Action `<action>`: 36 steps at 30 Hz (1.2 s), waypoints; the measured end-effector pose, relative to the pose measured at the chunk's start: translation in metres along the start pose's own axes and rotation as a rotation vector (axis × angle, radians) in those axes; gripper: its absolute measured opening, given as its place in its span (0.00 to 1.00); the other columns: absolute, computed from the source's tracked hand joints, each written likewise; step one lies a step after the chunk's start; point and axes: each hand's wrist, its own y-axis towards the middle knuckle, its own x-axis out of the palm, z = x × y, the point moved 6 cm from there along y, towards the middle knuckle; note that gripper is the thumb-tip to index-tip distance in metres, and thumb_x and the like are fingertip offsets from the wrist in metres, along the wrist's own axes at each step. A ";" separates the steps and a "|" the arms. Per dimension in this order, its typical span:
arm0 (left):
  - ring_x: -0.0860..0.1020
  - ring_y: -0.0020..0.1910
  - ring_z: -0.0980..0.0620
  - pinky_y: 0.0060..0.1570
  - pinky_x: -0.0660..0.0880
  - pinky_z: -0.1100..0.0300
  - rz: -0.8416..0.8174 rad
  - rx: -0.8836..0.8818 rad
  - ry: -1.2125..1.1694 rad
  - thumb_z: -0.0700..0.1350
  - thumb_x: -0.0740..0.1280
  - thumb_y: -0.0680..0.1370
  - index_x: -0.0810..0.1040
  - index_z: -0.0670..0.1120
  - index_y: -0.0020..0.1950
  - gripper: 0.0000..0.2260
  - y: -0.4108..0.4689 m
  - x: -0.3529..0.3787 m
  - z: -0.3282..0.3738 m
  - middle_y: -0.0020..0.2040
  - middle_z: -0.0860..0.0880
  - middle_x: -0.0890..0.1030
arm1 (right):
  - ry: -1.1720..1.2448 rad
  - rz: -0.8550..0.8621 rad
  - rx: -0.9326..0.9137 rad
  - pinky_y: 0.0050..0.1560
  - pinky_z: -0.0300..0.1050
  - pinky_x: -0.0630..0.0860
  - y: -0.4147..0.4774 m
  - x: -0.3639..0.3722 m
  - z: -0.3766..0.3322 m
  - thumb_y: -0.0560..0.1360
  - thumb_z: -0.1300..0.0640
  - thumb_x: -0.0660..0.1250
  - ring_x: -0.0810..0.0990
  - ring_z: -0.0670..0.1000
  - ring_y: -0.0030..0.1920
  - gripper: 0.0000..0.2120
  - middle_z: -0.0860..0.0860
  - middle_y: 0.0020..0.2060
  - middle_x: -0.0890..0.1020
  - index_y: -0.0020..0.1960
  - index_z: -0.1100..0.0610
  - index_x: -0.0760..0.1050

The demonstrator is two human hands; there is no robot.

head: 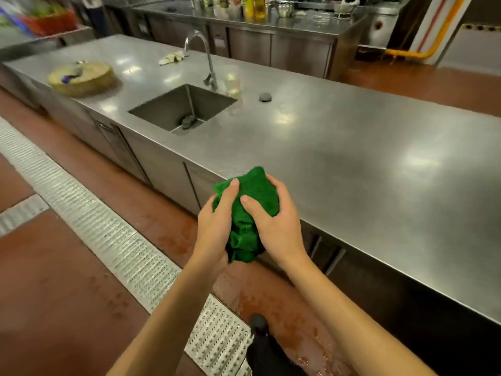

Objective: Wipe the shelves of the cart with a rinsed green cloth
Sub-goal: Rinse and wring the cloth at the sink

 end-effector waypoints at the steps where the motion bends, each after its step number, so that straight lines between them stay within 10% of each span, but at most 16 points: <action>1: 0.87 0.45 0.49 0.36 0.82 0.58 0.023 0.006 0.004 0.54 0.70 0.80 0.83 0.45 0.59 0.14 0.013 -0.008 0.008 0.47 0.46 0.88 | 0.000 -0.023 -0.010 0.59 0.52 0.80 0.015 0.014 0.002 0.74 0.51 0.75 0.82 0.44 0.56 0.24 0.44 0.57 0.82 0.67 0.47 0.73; 9: 0.84 0.58 0.42 0.64 0.77 0.41 0.149 0.074 -0.043 0.63 0.66 0.79 0.83 0.44 0.63 0.25 0.135 -0.058 0.068 0.58 0.41 0.85 | 0.057 -0.181 -0.093 0.49 0.40 0.81 0.138 0.118 -0.002 0.74 0.56 0.74 0.82 0.41 0.50 0.16 0.43 0.50 0.83 0.59 0.47 0.74; 15: 0.84 0.58 0.47 0.54 0.82 0.53 0.132 -0.008 -0.250 0.63 0.60 0.82 0.83 0.44 0.63 0.26 0.203 -0.084 0.091 0.60 0.42 0.85 | -0.008 -0.315 -0.205 0.53 0.48 0.81 0.213 0.190 0.000 0.72 0.53 0.75 0.81 0.44 0.52 0.18 0.47 0.52 0.81 0.59 0.47 0.73; 19: 0.84 0.58 0.41 0.60 0.76 0.39 0.104 -0.211 -0.487 0.73 0.63 0.73 0.86 0.48 0.61 0.33 0.242 -0.107 0.082 0.62 0.42 0.84 | -0.051 -0.431 -0.311 0.52 0.52 0.80 0.244 0.233 0.005 0.68 0.55 0.77 0.81 0.48 0.52 0.20 0.49 0.51 0.80 0.56 0.47 0.73; 26: 0.84 0.58 0.42 0.59 0.79 0.41 0.066 -0.167 -0.696 0.76 0.60 0.73 0.85 0.47 0.60 0.37 0.320 -0.145 0.101 0.61 0.43 0.84 | -0.024 -0.468 -0.304 0.53 0.56 0.79 0.302 0.296 0.030 0.66 0.59 0.78 0.81 0.51 0.53 0.19 0.51 0.51 0.80 0.53 0.51 0.74; 36: 0.81 0.62 0.42 0.62 0.79 0.46 0.016 -0.049 -0.651 0.57 0.67 0.78 0.80 0.43 0.65 0.22 0.468 -0.214 0.193 0.62 0.40 0.82 | -0.050 -0.320 -0.344 0.58 0.53 0.77 0.402 0.402 0.033 0.70 0.59 0.78 0.80 0.50 0.56 0.20 0.49 0.53 0.80 0.58 0.53 0.75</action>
